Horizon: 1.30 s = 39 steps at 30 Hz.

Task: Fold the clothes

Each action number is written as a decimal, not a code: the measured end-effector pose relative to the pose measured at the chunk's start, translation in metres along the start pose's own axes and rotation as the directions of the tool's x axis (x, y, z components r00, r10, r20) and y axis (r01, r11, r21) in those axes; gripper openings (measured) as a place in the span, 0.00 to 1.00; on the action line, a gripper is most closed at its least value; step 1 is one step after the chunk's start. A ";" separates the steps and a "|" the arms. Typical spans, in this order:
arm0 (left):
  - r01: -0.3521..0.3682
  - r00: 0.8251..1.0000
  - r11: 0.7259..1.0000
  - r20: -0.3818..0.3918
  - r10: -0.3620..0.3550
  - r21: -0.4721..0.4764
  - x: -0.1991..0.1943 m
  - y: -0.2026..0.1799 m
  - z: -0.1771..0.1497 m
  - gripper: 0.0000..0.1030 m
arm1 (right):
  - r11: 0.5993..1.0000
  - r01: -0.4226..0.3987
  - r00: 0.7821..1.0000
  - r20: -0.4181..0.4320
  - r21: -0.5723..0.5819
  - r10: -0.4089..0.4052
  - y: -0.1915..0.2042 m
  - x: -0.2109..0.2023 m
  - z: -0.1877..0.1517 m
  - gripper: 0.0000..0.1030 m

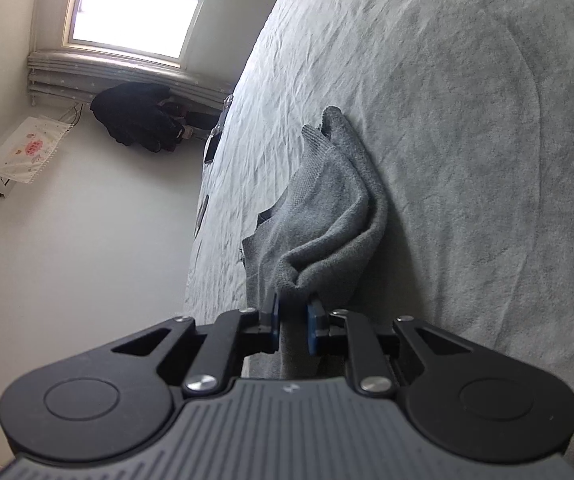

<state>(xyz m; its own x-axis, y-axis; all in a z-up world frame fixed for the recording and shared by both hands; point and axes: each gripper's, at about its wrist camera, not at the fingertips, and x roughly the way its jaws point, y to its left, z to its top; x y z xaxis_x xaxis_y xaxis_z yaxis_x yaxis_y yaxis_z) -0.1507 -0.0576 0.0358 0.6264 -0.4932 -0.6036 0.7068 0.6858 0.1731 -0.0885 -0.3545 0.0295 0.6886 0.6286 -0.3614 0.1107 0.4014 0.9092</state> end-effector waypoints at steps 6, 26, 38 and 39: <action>-0.090 0.995 0.986 -0.032 0.096 0.143 0.010 -0.016 -0.003 0.59 | 1.000 -0.012 1.000 0.010 0.024 0.012 0.004 0.004 0.007 0.17; -0.133 0.985 0.975 -0.086 0.150 0.179 0.011 0.012 -0.002 0.17 | 0.980 0.144 0.990 0.007 -0.137 -0.144 0.011 -0.001 0.000 0.20; -0.068 0.989 0.996 -0.125 0.076 0.064 0.020 0.030 0.010 0.16 | 0.477 0.382 0.912 0.240 -0.792 -0.332 0.049 -0.005 -0.062 0.59; -0.065 0.989 0.996 -0.127 0.071 0.053 0.020 0.031 0.010 0.16 | 0.421 0.391 0.904 0.256 -0.819 -0.342 0.048 -0.002 -0.069 0.59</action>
<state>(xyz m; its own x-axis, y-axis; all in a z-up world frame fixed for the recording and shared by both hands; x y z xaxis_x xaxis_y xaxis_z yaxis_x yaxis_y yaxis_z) -0.1129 -0.0518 0.0372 0.6282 -0.3715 -0.6836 0.6815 0.6867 0.2530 -0.1338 -0.2904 0.0596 0.7678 0.2608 -0.5852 -0.2712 0.9598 0.0718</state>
